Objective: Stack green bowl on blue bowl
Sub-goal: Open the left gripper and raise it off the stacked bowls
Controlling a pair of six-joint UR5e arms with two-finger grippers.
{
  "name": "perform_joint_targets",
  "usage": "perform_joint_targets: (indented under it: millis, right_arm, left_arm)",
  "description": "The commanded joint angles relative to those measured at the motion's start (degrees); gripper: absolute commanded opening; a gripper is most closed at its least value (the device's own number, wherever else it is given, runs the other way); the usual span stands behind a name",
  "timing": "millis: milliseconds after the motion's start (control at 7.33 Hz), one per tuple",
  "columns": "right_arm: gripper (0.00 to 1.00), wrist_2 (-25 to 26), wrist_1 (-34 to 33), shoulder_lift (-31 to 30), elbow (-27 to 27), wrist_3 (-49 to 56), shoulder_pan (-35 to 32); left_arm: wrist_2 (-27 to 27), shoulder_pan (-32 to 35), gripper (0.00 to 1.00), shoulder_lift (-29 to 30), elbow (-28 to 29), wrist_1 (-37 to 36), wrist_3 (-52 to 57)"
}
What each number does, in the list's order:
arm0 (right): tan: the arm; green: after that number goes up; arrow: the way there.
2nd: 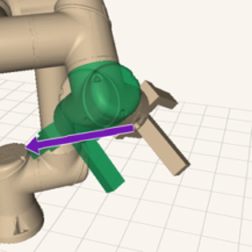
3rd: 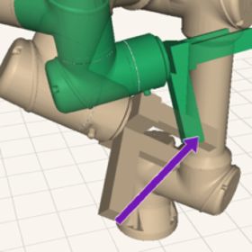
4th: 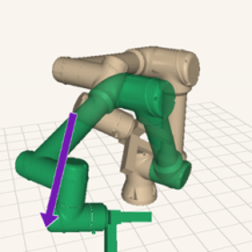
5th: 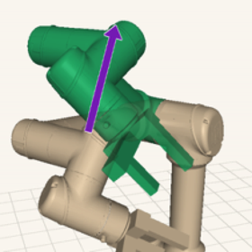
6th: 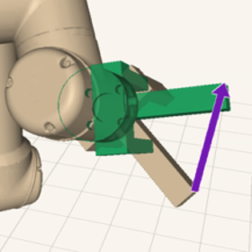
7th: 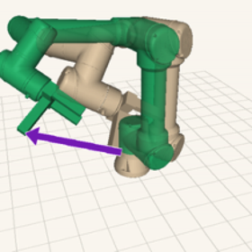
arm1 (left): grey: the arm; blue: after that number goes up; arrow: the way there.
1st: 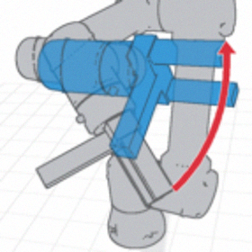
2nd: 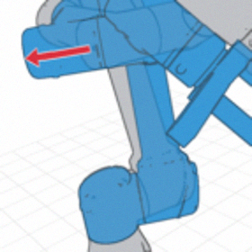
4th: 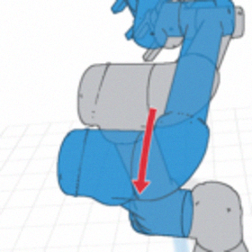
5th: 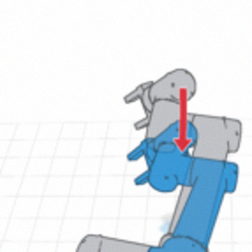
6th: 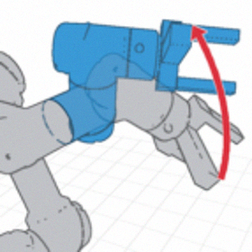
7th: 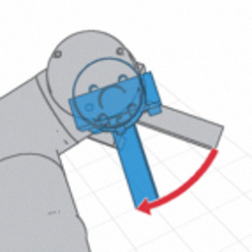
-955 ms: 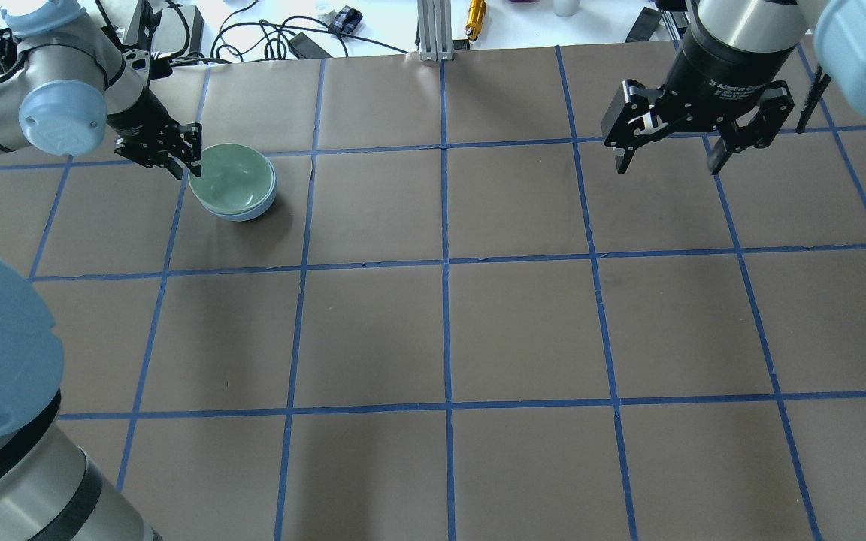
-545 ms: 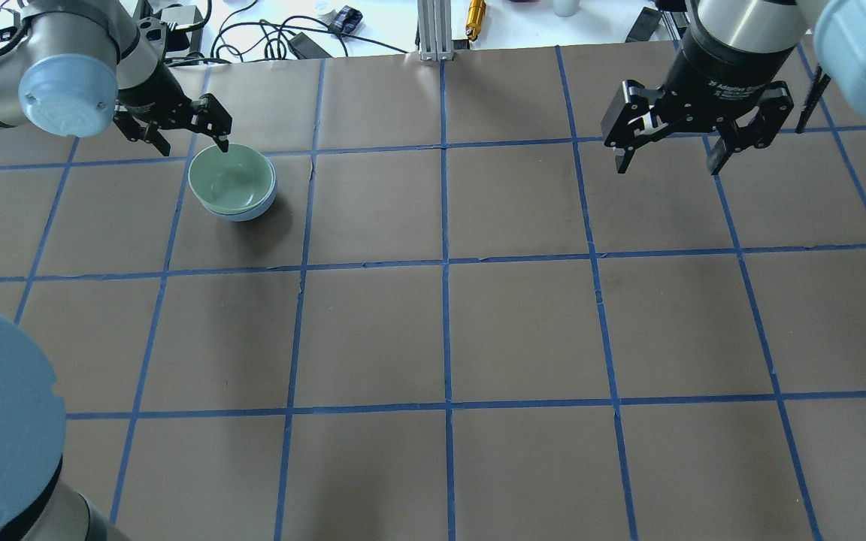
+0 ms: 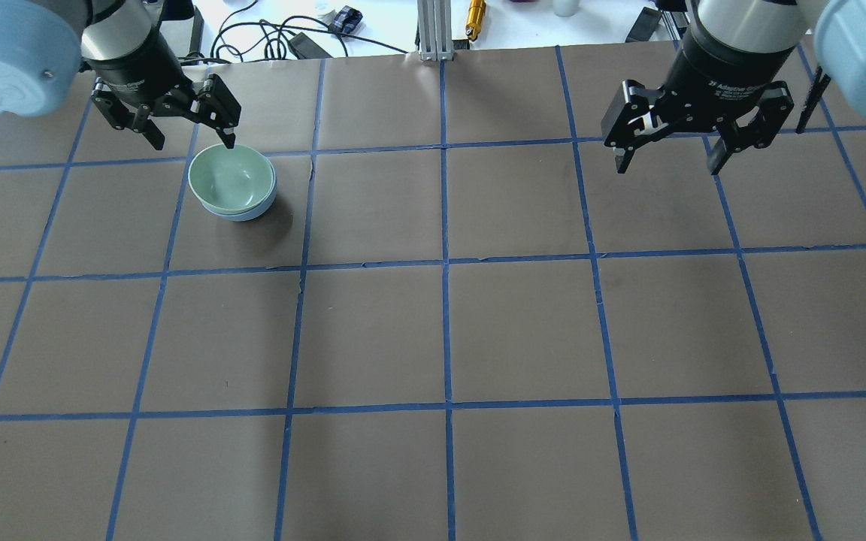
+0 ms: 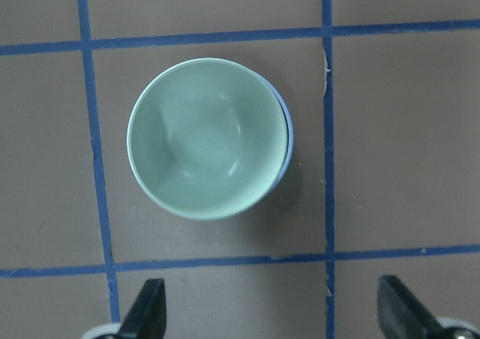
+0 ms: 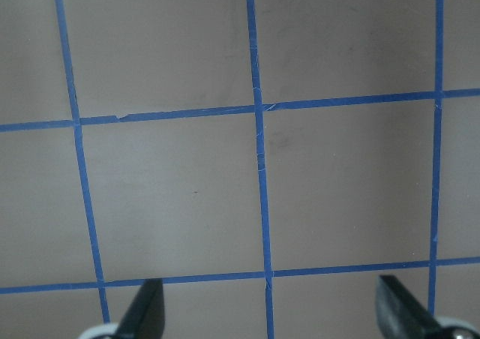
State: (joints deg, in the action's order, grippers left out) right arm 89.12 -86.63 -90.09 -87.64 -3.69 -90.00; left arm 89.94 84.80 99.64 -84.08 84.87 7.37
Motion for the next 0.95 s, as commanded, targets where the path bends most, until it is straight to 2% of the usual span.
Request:
perform_joint_targets:
  millis: [0,818]
  right_arm:
    - [1.00,0.0,0.1,0.0,0.0,0.0,0.0]
    - [1.00,0.0,0.1,0.0,0.0,0.0,0.0]
  left_arm:
    - [0.1,1.5,1.00,-6.6,-0.8,4.6,-0.3]
    - [0.1,1.6,1.00,-8.1,-2.0,4.5,-0.4]
